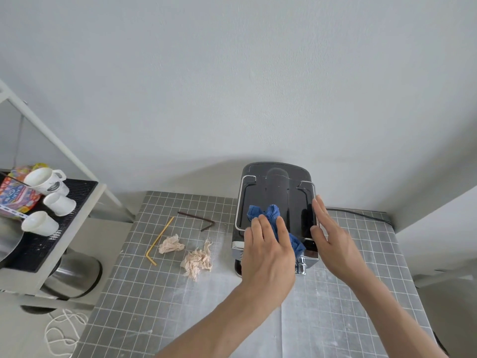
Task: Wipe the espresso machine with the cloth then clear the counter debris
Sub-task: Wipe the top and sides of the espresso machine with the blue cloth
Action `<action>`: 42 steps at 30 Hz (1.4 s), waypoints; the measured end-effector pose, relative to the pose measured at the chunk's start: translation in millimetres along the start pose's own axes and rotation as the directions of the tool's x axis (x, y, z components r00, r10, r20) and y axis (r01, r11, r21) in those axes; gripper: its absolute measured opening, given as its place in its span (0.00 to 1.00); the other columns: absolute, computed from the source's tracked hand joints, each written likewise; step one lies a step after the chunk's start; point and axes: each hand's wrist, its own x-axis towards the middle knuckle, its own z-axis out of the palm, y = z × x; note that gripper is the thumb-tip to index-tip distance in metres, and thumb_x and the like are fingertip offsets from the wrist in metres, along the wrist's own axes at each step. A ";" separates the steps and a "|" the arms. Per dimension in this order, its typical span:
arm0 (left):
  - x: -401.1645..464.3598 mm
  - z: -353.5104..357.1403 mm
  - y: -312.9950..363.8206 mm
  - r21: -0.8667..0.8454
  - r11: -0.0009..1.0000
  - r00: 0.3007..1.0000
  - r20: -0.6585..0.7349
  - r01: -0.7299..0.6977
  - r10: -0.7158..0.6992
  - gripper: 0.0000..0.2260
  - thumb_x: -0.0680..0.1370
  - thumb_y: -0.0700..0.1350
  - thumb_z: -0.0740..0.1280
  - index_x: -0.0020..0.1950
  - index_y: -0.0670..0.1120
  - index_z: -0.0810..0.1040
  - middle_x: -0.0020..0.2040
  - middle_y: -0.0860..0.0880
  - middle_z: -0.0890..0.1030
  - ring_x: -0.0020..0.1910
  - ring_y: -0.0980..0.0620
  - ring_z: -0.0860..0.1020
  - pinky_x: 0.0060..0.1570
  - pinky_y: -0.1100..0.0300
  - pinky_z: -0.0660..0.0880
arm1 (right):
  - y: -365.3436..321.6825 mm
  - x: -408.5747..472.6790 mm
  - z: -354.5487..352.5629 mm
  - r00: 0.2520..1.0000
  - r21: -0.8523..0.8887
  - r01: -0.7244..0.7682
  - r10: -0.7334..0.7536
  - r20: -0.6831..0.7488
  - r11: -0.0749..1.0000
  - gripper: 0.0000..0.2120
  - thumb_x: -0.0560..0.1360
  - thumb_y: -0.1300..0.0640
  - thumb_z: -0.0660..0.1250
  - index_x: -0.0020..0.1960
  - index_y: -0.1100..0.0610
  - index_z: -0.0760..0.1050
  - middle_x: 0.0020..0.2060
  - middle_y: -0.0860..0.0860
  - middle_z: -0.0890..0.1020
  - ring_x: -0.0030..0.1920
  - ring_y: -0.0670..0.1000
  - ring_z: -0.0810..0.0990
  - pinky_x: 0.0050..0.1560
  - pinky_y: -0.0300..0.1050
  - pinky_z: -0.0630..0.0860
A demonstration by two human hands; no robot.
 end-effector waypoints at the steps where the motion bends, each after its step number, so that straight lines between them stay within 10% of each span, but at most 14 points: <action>1: 7.4 -2.5 -2.3 0.008 1.000 1.000 0.008 -0.007 0.006 0.32 0.78 0.43 0.63 0.80 0.34 0.58 0.73 0.25 0.65 0.73 0.27 0.64 0.72 0.36 0.64 | -0.7 -0.7 -0.1 1.000 0.002 0.001 -0.001 0.001 1.000 0.30 0.85 0.58 0.55 0.82 0.38 0.53 0.79 0.29 0.52 0.69 0.47 0.68 0.60 0.44 0.74; 7: 42.9 -0.9 -12.2 -0.073 0.997 1.000 0.015 0.027 -0.026 0.34 0.85 0.60 0.49 0.81 0.36 0.56 0.75 0.24 0.61 0.76 0.27 0.61 0.75 0.37 0.62 | -4.4 -0.7 -2.1 0.999 0.025 -0.024 0.024 0.024 0.999 0.30 0.85 0.58 0.55 0.82 0.39 0.53 0.79 0.31 0.52 0.53 0.13 0.62 0.52 0.18 0.65; 11: 17.6 0.4 -4.0 -0.068 0.998 1.000 0.026 0.000 0.001 0.38 0.81 0.60 0.61 0.80 0.35 0.58 0.74 0.22 0.62 0.73 0.25 0.65 0.72 0.36 0.67 | -4.5 -1.2 -1.4 1.000 -0.002 -0.023 0.023 0.016 1.000 0.30 0.85 0.57 0.55 0.81 0.36 0.53 0.79 0.30 0.52 0.60 0.34 0.75 0.53 0.35 0.72; 15: -14.7 0.8 14.5 -0.039 0.998 0.989 0.143 0.048 -0.042 0.41 0.73 0.54 0.75 0.77 0.33 0.65 0.70 0.22 0.67 0.69 0.24 0.70 0.66 0.35 0.73 | -6.0 -0.8 -1.1 1.000 0.015 -0.018 0.018 0.006 1.000 0.30 0.84 0.58 0.55 0.81 0.38 0.54 0.79 0.31 0.53 0.59 0.21 0.68 0.56 0.39 0.70; 20: -29.4 5.4 23.6 -0.029 0.993 0.973 0.203 0.114 -0.106 0.43 0.62 0.51 0.82 0.71 0.33 0.74 0.64 0.23 0.74 0.61 0.26 0.78 0.57 0.38 0.80 | -0.5 0.0 -0.8 1.000 0.013 0.004 -0.004 -0.016 1.000 0.30 0.84 0.58 0.56 0.82 0.39 0.54 0.79 0.31 0.53 0.69 0.38 0.61 0.56 0.40 0.70; 27: 19.6 -5.0 7.6 -0.065 0.995 0.993 0.097 0.075 -0.069 0.41 0.73 0.51 0.73 0.77 0.31 0.62 0.69 0.21 0.68 0.68 0.25 0.71 0.68 0.38 0.72 | 6.6 2.7 0.4 0.999 0.017 0.028 -0.028 -0.022 0.999 0.31 0.83 0.60 0.57 0.81 0.37 0.55 0.78 0.29 0.54 0.69 0.56 0.70 0.64 0.51 0.75; 31: 38.5 -15.5 -6.6 -0.057 0.998 0.986 0.168 0.018 -0.008 0.36 0.82 0.52 0.60 0.81 0.34 0.48 0.76 0.23 0.56 0.76 0.27 0.59 0.77 0.40 0.59 | 7.5 2.8 -1.5 0.999 0.023 0.042 -0.042 -0.010 0.999 0.31 0.84 0.59 0.57 0.81 0.37 0.54 0.79 0.30 0.53 0.70 0.54 0.68 0.67 0.51 0.73; 37: -4.3 -4.3 -1.7 -0.078 0.997 0.991 0.132 -0.001 0.011 0.38 0.79 0.54 0.65 0.80 0.34 0.56 0.73 0.23 0.64 0.73 0.27 0.67 0.72 0.39 0.68 | 4.9 1.7 -4.4 0.999 0.039 0.042 -0.043 0.008 0.998 0.30 0.84 0.58 0.57 0.81 0.38 0.54 0.79 0.31 0.53 0.71 0.32 0.64 0.61 0.27 0.67; 42: -35.8 2.9 -8.7 -0.085 0.994 0.996 0.048 -0.073 0.077 0.34 0.75 0.57 0.56 0.76 0.38 0.68 0.69 0.30 0.75 0.68 0.34 0.76 0.63 0.47 0.78 | 8.4 3.5 -3.8 0.999 -0.004 0.043 -0.043 0.017 0.999 0.31 0.83 0.56 0.57 0.81 0.36 0.53 0.78 0.28 0.52 0.66 0.62 0.74 0.62 0.50 0.77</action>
